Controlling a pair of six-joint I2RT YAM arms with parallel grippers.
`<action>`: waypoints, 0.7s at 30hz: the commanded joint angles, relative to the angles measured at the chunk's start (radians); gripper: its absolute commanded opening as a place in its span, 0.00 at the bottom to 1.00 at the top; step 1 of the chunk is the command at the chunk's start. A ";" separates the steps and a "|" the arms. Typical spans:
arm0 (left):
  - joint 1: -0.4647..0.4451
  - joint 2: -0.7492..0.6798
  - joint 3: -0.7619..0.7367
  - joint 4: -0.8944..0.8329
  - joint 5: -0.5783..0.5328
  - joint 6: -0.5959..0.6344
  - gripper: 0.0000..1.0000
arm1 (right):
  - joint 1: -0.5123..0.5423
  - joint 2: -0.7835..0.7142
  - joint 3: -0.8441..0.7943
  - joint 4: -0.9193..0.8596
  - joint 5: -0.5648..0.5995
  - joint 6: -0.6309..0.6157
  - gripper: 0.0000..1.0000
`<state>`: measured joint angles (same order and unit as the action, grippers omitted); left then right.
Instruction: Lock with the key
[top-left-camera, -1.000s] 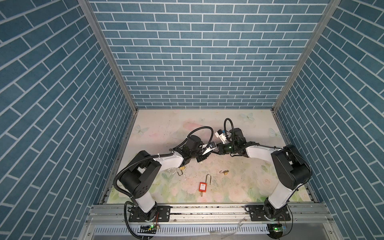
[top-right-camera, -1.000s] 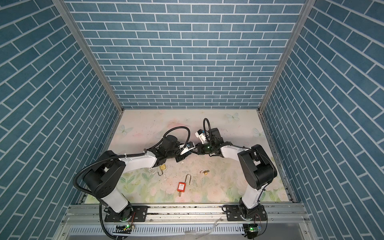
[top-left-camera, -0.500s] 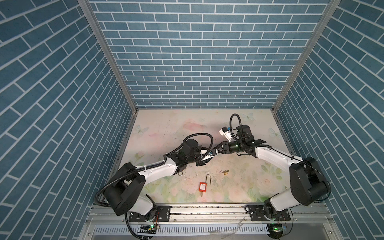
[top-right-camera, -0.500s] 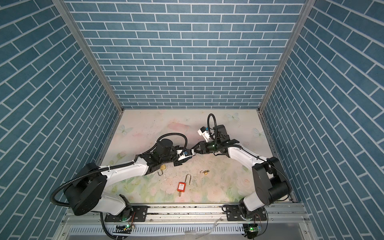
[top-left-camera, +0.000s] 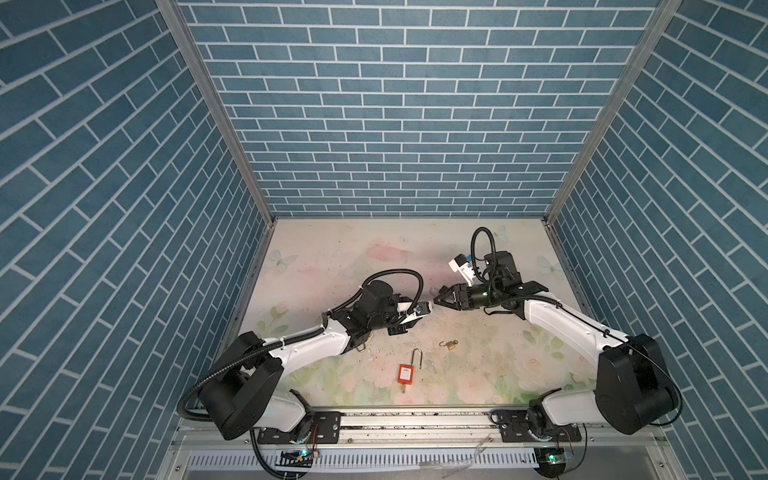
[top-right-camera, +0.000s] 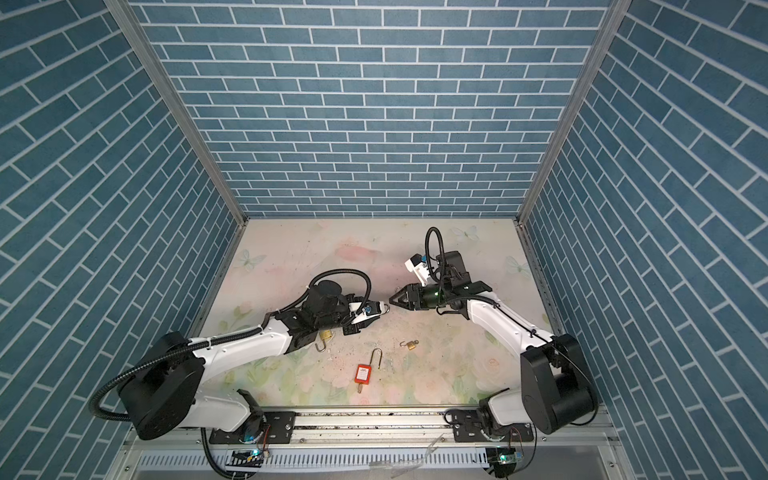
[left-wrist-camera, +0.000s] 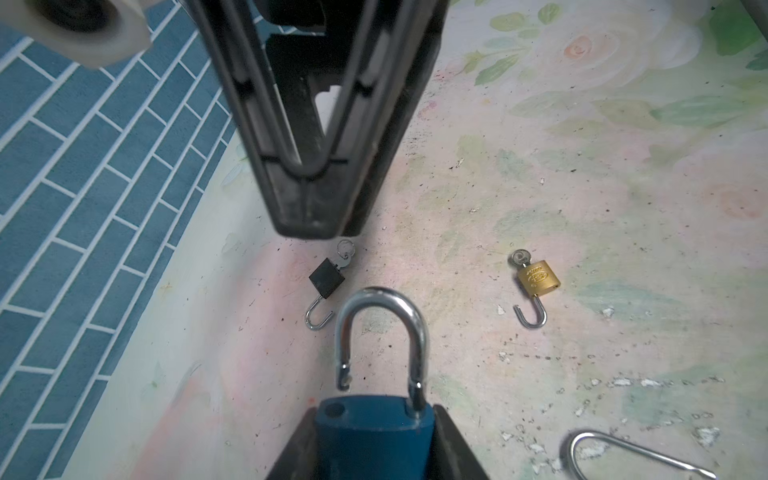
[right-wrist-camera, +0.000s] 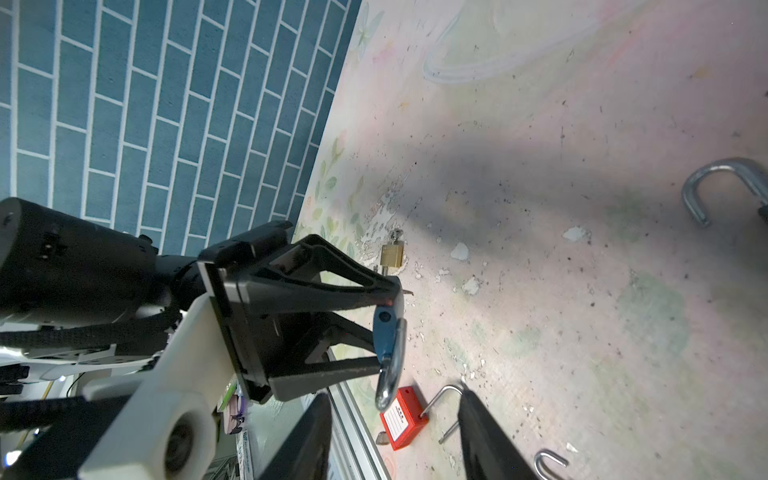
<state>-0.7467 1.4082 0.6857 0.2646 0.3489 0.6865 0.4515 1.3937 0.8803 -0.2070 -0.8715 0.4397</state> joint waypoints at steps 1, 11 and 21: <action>-0.002 -0.015 0.003 0.044 -0.007 0.021 0.00 | 0.022 0.013 -0.005 0.004 -0.015 0.002 0.49; -0.001 -0.015 -0.003 0.058 -0.021 0.020 0.00 | 0.082 0.073 0.020 0.036 -0.003 0.022 0.28; 0.000 -0.015 -0.005 0.052 -0.011 0.028 0.00 | 0.085 0.086 0.043 0.026 0.021 0.011 0.14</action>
<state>-0.7467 1.4082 0.6853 0.2676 0.3225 0.6933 0.5323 1.4635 0.8894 -0.1871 -0.8654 0.4667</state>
